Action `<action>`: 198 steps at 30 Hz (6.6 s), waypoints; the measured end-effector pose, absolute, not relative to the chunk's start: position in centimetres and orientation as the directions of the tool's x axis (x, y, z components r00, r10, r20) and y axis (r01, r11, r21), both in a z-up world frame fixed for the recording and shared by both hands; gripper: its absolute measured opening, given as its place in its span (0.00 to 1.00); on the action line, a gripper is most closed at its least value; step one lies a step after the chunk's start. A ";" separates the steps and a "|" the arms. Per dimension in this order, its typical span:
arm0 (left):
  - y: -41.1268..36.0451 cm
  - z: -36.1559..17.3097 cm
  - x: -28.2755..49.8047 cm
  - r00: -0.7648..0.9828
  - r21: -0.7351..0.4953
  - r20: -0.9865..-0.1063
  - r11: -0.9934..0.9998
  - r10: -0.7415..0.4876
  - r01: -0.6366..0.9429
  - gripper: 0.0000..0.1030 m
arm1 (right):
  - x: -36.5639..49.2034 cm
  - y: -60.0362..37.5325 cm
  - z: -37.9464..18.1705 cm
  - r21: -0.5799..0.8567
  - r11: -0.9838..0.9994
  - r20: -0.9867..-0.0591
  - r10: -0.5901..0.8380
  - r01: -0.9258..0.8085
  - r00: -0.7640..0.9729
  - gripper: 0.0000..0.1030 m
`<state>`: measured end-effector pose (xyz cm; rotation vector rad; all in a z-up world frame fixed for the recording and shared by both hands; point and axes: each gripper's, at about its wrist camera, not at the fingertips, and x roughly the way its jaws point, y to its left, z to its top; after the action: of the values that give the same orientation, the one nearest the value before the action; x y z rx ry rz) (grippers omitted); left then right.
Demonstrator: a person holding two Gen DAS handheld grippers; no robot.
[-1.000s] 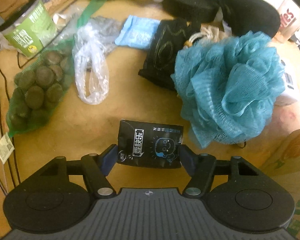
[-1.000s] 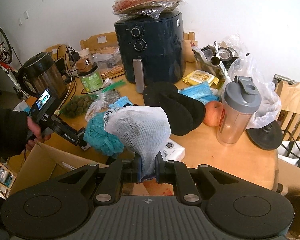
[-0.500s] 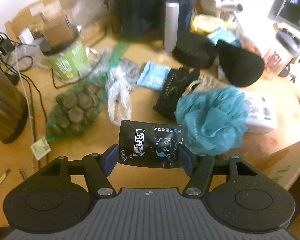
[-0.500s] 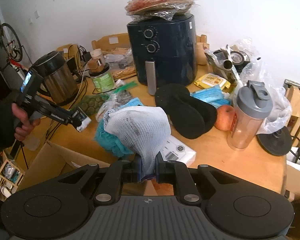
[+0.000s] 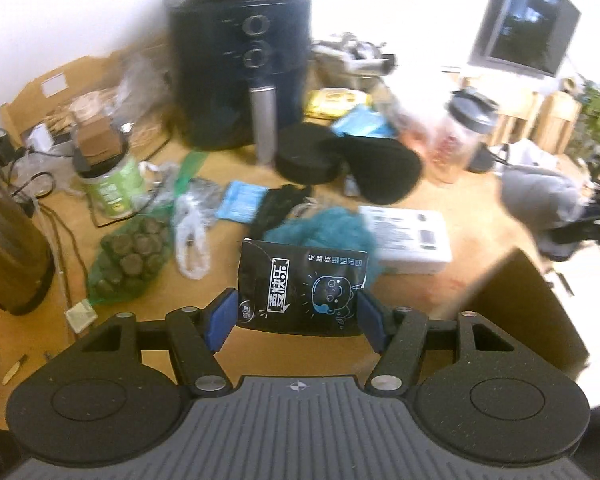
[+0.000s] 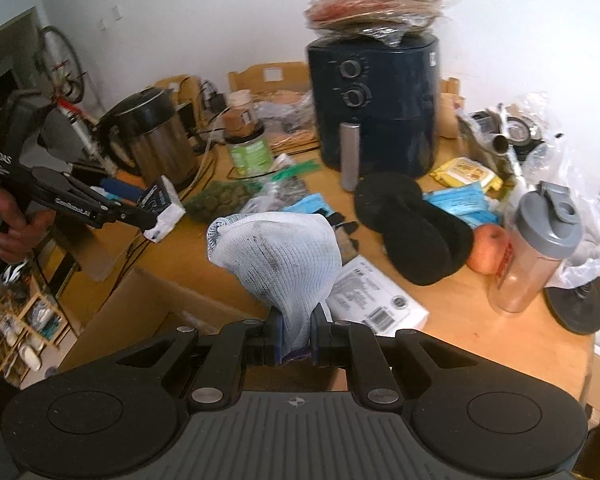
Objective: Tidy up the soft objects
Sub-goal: 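Carry the sock and black packet over the cardboard box and release both, then reach the left gripper to the blue mesh loofah and grasp it, then lift the loofah with the left gripper while the right gripper grasps the white printed box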
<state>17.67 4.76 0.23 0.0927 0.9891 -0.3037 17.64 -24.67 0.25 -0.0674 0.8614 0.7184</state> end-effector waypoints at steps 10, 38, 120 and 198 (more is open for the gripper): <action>1.4 -0.5 13.5 0.441 -0.079 -0.859 0.918 -0.260 0.388 0.61 | 15.6 -22.9 -1.3 0.256 0.672 -0.754 0.589 -0.694 0.291 0.15; -1.3 -4.1 11.3 0.362 -0.020 -0.912 0.901 -0.194 0.433 0.72 | 14.2 -20.9 -3.9 0.283 0.605 -0.781 0.595 -0.744 0.187 0.95; -3.9 -8.9 29.3 0.310 0.055 -0.945 0.884 -0.104 0.465 0.72 | 15.7 -28.3 -2.4 0.290 0.925 -0.740 0.379 -0.244 0.555 1.00; 4.1 3.0 19.3 0.629 -0.122 -0.755 0.982 -0.184 0.141 0.16 | 27.1 -22.7 -6.4 0.151 0.784 -0.841 0.421 -0.602 0.339 1.00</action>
<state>19.28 4.14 3.02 -0.0524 0.8708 -0.1865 27.09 -22.68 -6.44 -0.1997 1.0274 0.6718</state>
